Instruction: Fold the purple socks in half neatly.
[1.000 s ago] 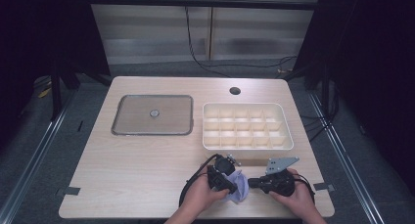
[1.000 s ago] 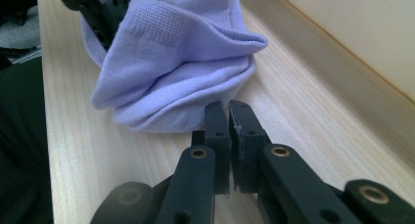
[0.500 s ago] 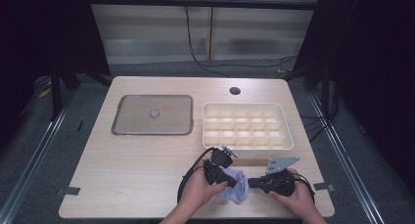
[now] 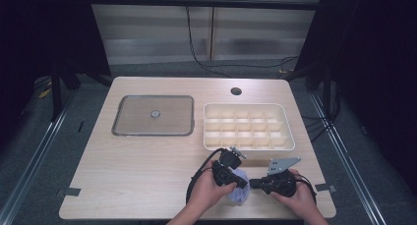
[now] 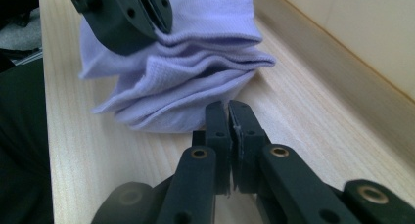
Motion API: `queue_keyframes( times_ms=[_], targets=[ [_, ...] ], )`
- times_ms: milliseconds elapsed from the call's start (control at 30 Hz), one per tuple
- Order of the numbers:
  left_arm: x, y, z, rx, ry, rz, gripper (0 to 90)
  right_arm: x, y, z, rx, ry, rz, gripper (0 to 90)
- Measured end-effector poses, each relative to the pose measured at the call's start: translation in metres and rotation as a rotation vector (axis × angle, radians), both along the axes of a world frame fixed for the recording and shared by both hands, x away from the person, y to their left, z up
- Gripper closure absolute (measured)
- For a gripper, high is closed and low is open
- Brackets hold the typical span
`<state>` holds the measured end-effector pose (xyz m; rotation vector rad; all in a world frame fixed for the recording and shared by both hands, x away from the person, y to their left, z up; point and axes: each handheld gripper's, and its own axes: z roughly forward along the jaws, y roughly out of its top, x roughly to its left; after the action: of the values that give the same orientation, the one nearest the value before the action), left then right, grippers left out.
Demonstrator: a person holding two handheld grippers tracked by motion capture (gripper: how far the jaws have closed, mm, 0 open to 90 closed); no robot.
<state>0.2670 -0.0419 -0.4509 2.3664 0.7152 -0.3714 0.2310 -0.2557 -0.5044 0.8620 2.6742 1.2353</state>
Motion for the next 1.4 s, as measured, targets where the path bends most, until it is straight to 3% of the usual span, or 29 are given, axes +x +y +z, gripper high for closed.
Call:
queue_keyframes(
  times_ms=[400,633,833,900,1033,1100,1400],
  targets=[
    [-0.001,0.003,0.0,-0.006,0.01,0.004,79.2,0.0,0.0,0.0,0.0,0.0,0.001,87.4],
    [0.003,0.01,0.01,-0.013,-0.016,0.006,73.2,0.0,0.0,0.0,0.003,0.005,-0.001,87.4],
    [0.013,0.029,0.022,-0.018,-0.054,0.062,73.4,0.0,0.0,0.0,0.005,0.004,0.0,87.4],
    [0.017,0.037,0.022,-0.017,-0.047,0.083,74.9,0.0,0.0,0.0,0.005,0.002,0.0,87.5],
    [0.021,0.047,0.016,-0.004,-0.035,0.102,78.5,0.0,-0.001,0.0,0.007,0.002,0.002,87.5],
    [0.02,0.048,0.012,0.008,-0.032,0.085,80.2,0.0,0.0,0.0,0.004,0.003,0.002,87.6],
    [0.013,0.029,-0.014,0.073,0.001,0.062,82.3,0.0,0.0,0.0,0.003,-0.001,0.002,87.5]
  ],
)
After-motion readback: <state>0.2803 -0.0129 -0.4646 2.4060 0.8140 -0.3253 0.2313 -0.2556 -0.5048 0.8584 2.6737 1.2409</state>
